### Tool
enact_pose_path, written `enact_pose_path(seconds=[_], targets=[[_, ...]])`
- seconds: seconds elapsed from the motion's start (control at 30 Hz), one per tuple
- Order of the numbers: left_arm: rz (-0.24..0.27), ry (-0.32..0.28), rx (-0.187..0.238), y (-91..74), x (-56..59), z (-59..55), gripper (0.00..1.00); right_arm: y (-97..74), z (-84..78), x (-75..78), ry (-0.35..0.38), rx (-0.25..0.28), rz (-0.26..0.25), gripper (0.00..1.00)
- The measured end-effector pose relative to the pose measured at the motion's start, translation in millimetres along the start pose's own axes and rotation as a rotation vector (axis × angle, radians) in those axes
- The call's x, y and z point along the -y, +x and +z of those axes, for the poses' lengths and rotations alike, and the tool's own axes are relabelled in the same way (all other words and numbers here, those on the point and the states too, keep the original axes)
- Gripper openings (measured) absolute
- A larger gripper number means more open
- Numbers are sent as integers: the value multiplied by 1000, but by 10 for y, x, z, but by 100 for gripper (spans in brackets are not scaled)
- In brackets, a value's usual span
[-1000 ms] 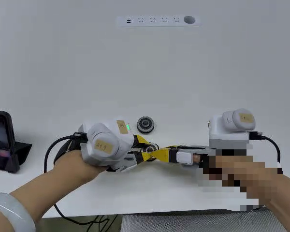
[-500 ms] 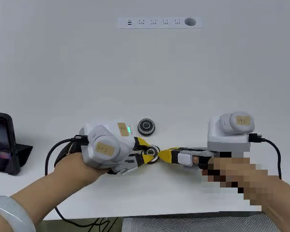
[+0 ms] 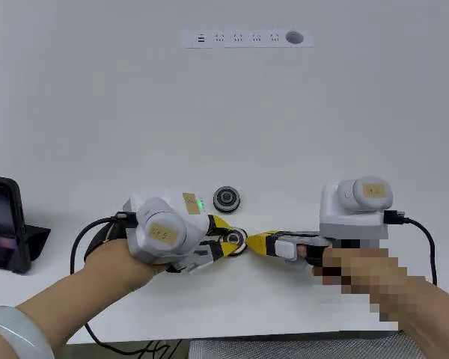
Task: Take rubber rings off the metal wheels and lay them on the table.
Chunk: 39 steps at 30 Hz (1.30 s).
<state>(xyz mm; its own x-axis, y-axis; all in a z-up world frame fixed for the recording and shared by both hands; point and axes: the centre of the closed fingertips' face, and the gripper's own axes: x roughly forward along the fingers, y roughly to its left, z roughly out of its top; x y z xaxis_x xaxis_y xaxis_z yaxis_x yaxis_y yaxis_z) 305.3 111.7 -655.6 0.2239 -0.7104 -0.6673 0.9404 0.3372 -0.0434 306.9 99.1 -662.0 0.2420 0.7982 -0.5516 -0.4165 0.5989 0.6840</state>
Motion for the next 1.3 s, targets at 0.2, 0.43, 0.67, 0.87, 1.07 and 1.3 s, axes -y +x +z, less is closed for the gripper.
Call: enact_pose_path(seconds=[0.2, 0.43, 0.67, 0.87, 1.07, 1.3], targets=[[0, 1, -1, 0, 0, -1, 13, 4, 3, -13, -3, 8, -1, 2], [0, -1, 1, 0, -2, 1, 13, 5, 14, -34, -7, 13, 2, 2], [-1, 4, -3, -2, -1, 4, 13, 3, 19, -47, -8, 17, 4, 2], [0, 3, -2, -4, -1, 2, 13, 1, 24, -60, -7, 20, 9, 2], [-1, 4, -1, -4, -1, 3, 13, 6, 31, -76, -3, 23, 13, 2], [-1, 3, 1, -3, -3, 2, 13, 7, 36, -93, -1, 23, 18, 2]])
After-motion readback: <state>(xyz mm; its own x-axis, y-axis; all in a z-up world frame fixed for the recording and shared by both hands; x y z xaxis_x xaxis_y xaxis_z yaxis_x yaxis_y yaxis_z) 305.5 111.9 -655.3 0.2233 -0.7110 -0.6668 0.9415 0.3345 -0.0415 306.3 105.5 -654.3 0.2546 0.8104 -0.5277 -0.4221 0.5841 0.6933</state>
